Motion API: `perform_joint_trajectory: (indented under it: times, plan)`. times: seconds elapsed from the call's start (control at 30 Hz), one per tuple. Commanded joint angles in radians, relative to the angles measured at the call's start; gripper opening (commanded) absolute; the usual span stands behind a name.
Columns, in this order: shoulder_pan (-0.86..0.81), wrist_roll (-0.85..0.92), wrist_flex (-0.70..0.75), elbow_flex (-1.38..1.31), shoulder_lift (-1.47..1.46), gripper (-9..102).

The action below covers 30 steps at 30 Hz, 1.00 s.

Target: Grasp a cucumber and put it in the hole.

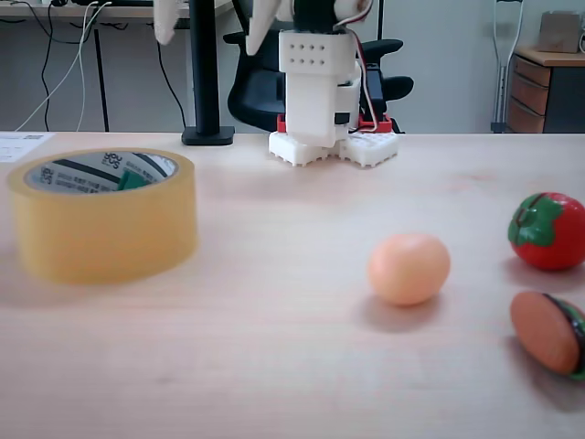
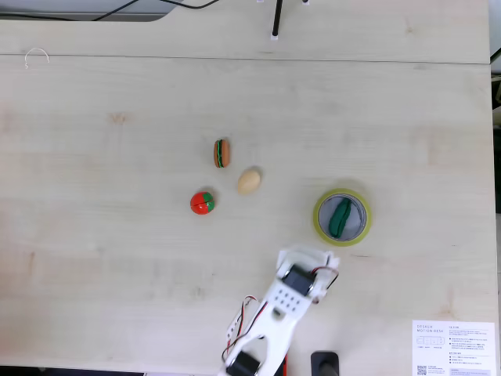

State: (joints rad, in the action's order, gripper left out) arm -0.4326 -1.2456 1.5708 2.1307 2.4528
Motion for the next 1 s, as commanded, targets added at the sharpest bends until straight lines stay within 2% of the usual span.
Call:
perform_joint_trajectory:
  times: [0.0, 0.57, 0.77, 0.97]
  plan:
    - [0.02, 0.008, -0.029, 0.084, 0.137, 24]
    - [0.078, 0.005, -0.097, 0.43, 0.499, 5]
    - [0.129, 0.0, -0.138, 0.522, 0.62, 3]
    - [0.172, 0.0, -0.126, 0.673, 0.89, 1]
